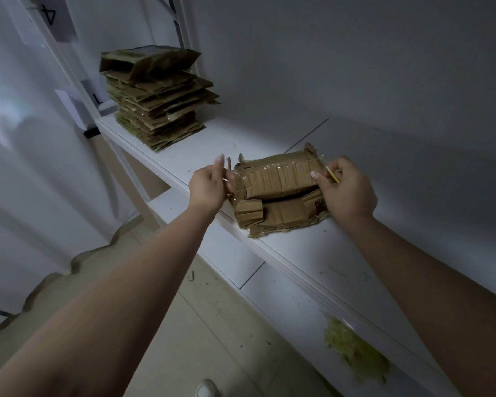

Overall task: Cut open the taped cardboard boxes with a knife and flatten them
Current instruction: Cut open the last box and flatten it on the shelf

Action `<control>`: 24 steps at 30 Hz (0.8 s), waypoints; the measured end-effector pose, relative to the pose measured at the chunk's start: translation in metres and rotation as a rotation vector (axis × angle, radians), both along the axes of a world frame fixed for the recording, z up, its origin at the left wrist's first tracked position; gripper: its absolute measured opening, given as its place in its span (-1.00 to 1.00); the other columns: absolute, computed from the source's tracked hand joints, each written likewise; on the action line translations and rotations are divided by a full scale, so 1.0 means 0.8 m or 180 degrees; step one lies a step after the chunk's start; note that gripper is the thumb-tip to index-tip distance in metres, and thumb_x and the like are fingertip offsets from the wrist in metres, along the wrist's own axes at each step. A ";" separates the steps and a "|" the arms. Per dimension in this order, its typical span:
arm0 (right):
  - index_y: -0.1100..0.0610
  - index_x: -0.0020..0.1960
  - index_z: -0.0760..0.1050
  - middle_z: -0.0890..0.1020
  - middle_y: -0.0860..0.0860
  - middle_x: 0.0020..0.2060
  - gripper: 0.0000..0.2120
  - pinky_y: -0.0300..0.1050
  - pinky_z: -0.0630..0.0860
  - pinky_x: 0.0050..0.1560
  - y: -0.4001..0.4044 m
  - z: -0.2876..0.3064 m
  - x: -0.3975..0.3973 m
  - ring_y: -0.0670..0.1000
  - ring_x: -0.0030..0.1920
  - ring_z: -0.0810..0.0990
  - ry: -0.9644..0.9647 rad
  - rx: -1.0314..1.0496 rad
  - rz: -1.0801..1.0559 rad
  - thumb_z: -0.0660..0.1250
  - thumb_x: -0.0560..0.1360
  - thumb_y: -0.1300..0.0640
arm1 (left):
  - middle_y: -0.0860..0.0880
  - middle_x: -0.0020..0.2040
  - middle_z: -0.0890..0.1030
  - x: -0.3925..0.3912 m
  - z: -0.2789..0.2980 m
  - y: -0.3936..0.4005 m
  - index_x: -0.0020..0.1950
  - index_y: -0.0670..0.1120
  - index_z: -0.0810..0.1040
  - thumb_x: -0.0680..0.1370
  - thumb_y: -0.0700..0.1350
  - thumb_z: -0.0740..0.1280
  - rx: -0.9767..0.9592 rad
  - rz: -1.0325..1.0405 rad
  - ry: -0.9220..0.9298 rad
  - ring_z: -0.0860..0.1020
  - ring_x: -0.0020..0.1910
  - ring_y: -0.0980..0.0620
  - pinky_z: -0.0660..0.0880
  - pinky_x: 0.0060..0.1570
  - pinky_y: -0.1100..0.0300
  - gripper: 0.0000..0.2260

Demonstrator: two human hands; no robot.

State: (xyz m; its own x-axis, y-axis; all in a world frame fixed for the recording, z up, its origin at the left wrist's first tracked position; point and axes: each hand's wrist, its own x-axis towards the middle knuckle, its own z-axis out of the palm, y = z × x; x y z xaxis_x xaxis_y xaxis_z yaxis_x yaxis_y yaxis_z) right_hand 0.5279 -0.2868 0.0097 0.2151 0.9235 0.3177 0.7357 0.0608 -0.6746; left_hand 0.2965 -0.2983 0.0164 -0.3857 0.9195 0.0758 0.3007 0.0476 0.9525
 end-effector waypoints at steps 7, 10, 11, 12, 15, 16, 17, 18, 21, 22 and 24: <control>0.09 -0.03 0.46 0.54 -0.03 -0.25 -0.77 -0.15 0.30 -0.28 -0.006 -0.006 -0.002 0.12 -0.18 0.54 -0.0176 0.0270 -0.0059 0.29 0.53 -0.08 | 0.02 -0.03 0.64 -0.002 -0.009 -0.037 0.07 -0.07 0.55 0.59 0.25 0.13 0.0438 -0.0254 0.0484 0.60 0.00 0.09 0.56 0.05 0.03 -0.57; 0.14 0.01 0.47 0.59 0.05 -0.21 -0.72 -0.14 0.27 -0.29 -0.013 -0.009 -0.002 0.16 -0.16 0.56 -0.0244 0.0417 -0.0082 0.28 0.54 -0.09 | 0.08 0.16 0.54 0.016 -0.021 -0.048 0.27 -0.03 0.45 0.48 0.23 0.36 0.0328 -0.0673 0.0881 0.49 0.15 0.15 0.48 0.15 0.19 -0.51; 0.13 0.03 0.47 0.61 0.05 -0.18 -0.70 -0.15 0.27 -0.28 -0.015 -0.010 -0.003 0.16 -0.15 0.57 -0.0267 0.0425 -0.0082 0.29 0.53 -0.11 | 0.08 0.18 0.51 0.023 -0.025 -0.048 0.31 -0.03 0.42 0.45 0.20 0.42 0.0331 -0.0689 0.0996 0.46 0.16 0.15 0.44 0.15 0.24 -0.46; 0.12 0.05 0.46 0.62 0.04 -0.15 -0.67 -0.15 0.28 -0.27 -0.018 -0.010 -0.004 0.15 -0.14 0.58 -0.0275 0.0408 -0.0078 0.31 0.51 -0.13 | 0.06 0.20 0.48 0.031 -0.029 -0.046 0.34 -0.04 0.40 0.43 0.17 0.45 0.0333 -0.0629 0.1114 0.43 0.18 0.13 0.40 0.16 0.26 -0.43; 0.08 0.09 0.40 0.62 0.02 -0.05 -0.53 -0.13 0.34 -0.24 -0.024 -0.013 -0.008 0.15 -0.08 0.59 -0.0196 0.0227 -0.0071 0.39 0.40 -0.23 | -0.05 0.29 0.41 0.049 -0.044 -0.035 0.38 -0.11 0.34 0.40 0.08 0.50 0.0192 -0.0267 0.1225 0.36 0.29 0.02 0.34 0.27 0.19 -0.34; 0.07 0.11 0.37 0.61 0.02 -0.01 -0.47 -0.13 0.35 -0.23 -0.026 -0.013 -0.011 0.15 -0.06 0.59 -0.0176 0.0134 -0.0098 0.41 0.36 -0.26 | -0.08 0.31 0.39 0.056 -0.047 -0.034 0.39 -0.14 0.33 0.38 0.06 0.52 0.0138 -0.0122 0.1159 0.34 0.32 -0.01 0.33 0.31 0.15 -0.31; 0.07 0.12 0.35 0.59 0.02 0.03 -0.42 -0.12 0.35 -0.24 -0.028 -0.015 -0.013 0.14 -0.06 0.59 -0.0183 0.0054 -0.0129 0.43 0.32 -0.28 | -0.09 0.32 0.37 0.062 -0.051 -0.033 0.39 -0.16 0.32 0.35 0.06 0.54 0.0128 0.0005 0.1110 0.33 0.33 -0.03 0.33 0.34 0.12 -0.28; 0.08 0.13 0.33 0.56 0.01 0.05 -0.38 -0.13 0.34 -0.26 -0.029 -0.018 -0.016 0.14 -0.08 0.58 -0.0226 0.0008 -0.0161 0.45 0.30 -0.28 | -0.10 0.33 0.36 0.068 -0.053 -0.034 0.40 -0.16 0.31 0.34 0.04 0.55 0.0102 0.0069 0.1085 0.32 0.34 -0.04 0.32 0.36 0.09 -0.26; 0.08 0.17 0.29 0.53 0.01 0.09 -0.47 -0.13 0.31 -0.28 -0.030 -0.022 -0.018 0.16 -0.13 0.57 -0.0375 -0.0046 -0.0201 0.45 0.38 -0.11 | -0.11 0.32 0.37 0.071 -0.052 -0.035 0.41 -0.15 0.29 0.37 -0.07 0.49 0.0026 -0.0059 0.1043 0.34 0.33 -0.05 0.36 0.34 0.05 -0.32; 0.08 0.19 0.29 0.54 0.02 0.06 -0.54 -0.13 0.31 -0.28 -0.030 -0.022 -0.016 0.15 -0.17 0.56 -0.0365 -0.0040 -0.0161 0.42 0.41 -0.01 | -0.10 0.30 0.39 0.067 -0.049 -0.035 0.39 -0.14 0.31 0.36 -0.08 0.45 0.0024 -0.0167 0.0969 0.36 0.31 -0.04 0.38 0.33 0.05 -0.35; 0.07 0.20 0.32 0.56 0.02 -0.04 -0.61 -0.14 0.31 -0.29 -0.033 -0.022 -0.008 0.11 -0.23 0.52 -0.0281 0.0049 0.0055 0.35 0.41 0.14 | -0.09 0.27 0.41 0.055 -0.042 -0.040 0.33 -0.11 0.32 0.33 -0.09 0.38 0.0147 -0.0363 0.0762 0.38 0.29 -0.03 0.41 0.29 0.04 -0.42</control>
State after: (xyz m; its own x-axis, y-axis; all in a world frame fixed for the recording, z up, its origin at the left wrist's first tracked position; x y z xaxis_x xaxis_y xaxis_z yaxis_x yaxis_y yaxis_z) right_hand 0.5214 -0.3132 -0.0083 0.1698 0.9216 0.3489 0.7909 0.0838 -0.6062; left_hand 0.3403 -0.3301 -0.0170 -0.2457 0.9495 0.1953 0.5187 -0.0415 0.8539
